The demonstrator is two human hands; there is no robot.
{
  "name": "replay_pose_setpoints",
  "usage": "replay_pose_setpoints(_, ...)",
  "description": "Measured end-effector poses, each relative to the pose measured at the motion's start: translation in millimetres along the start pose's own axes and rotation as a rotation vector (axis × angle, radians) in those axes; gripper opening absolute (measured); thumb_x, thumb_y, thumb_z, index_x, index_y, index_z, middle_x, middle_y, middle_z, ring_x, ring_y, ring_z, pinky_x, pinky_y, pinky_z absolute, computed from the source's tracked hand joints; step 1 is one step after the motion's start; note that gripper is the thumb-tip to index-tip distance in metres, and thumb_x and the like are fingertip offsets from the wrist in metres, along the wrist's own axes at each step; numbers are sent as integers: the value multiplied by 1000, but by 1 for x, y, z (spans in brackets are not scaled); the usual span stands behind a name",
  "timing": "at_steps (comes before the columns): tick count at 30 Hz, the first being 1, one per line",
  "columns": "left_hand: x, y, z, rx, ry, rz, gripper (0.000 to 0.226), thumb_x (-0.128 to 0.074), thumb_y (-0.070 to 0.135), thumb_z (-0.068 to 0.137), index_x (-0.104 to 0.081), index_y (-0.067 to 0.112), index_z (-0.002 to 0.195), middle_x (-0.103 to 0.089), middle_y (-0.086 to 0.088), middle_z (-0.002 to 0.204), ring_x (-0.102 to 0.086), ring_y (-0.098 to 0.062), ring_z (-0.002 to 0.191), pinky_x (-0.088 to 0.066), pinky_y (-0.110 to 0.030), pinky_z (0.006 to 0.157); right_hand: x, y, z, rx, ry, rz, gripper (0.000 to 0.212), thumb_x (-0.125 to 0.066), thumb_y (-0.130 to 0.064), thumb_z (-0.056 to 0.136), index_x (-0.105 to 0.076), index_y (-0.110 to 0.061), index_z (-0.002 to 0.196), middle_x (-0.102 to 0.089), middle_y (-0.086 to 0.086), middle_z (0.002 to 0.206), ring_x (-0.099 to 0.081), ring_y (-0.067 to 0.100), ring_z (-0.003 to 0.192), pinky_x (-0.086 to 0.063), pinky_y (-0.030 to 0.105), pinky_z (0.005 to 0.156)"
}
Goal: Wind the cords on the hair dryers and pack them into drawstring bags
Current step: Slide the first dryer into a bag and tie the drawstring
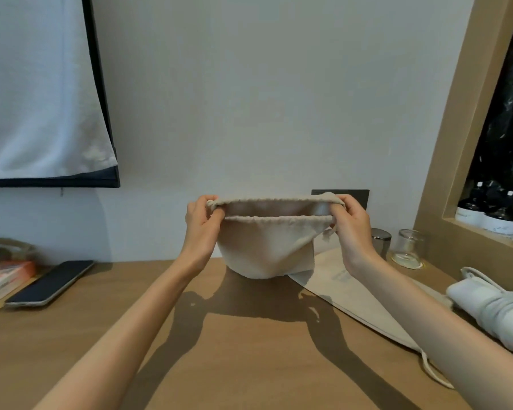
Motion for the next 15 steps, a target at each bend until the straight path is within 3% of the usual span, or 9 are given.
replay_pose_setpoints(2,-7,-5,-10,23,-76,-55,15,-40,12,97,-50,19,86,-48,4,94,-45,-7,86,-36,-16,72,-1,7,-11,-26,-44,33,16,-46,-15,97,-60,-6,96,-49,4,81,-46,9,74,-38,15,62)
replay_pose_setpoints(5,-13,-14,-29,73,-171,-209,22,-43,12,91,-40,19,70,-37,9,65,-34,-7,60,-27,-25,56,0,20,-25,-62,-88,41,16,-42,-15,95,-54,-6,89,-41,7,82,-37,19,76,-30,30,65)
replay_pose_setpoints(7,-20,-26,-45,137,-261,-243,19,-45,15,85,-37,19,68,-34,10,59,-31,-5,54,-23,-23,50,4,29,-35,-85,-90,-4,15,-40,-10,94,-47,-8,81,-36,8,76,-39,14,70,-33,25,63)
replay_pose_setpoints(9,-29,-41,-62,200,-353,-257,15,-48,17,80,-39,16,68,-36,10,57,-32,-4,52,-23,-22,49,5,34,-47,-83,-122,-64,20,-39,-5,94,-39,-11,75,-32,5,69,-35,3,56,-30,16,52)
replay_pose_setpoints(10,-34,-49,-70,235,-391,-262,13,-50,20,76,-43,11,71,-39,6,61,-36,-6,55,-24,-24,51,3,35,-53,-64,-167,-111,23,-39,-3,94,-38,-11,73,-33,3,67,-33,2,53,-28,15,49)
replay_pose_setpoints(13,-38,-62,-84,227,-484,-167,36,-52,32,68,-53,-2,82,-44,-4,72,-41,-12,66,-27,-26,57,-13,52,-80,-41,-427,-249,14,-41,2,93,-42,-8,83,-41,-1,58,-37,5,50,-31,21,52)
replay_pose_setpoints(15,-48,-60,-97,131,-630,-37,37,-50,37,70,-53,0,74,-45,1,67,-40,-6,61,-29,-20,55,-24,64,-102,-1,-642,-407,16,-43,-10,88,-51,-22,96,-47,-3,53,-44,11,50,-36,27,51)
Point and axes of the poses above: each hand's wrist, its own z-axis towards the middle knuckle, its own x-axis out of the back of the hand, y = z × x, the point moved 10 cm from there along z, towards the middle knuckle
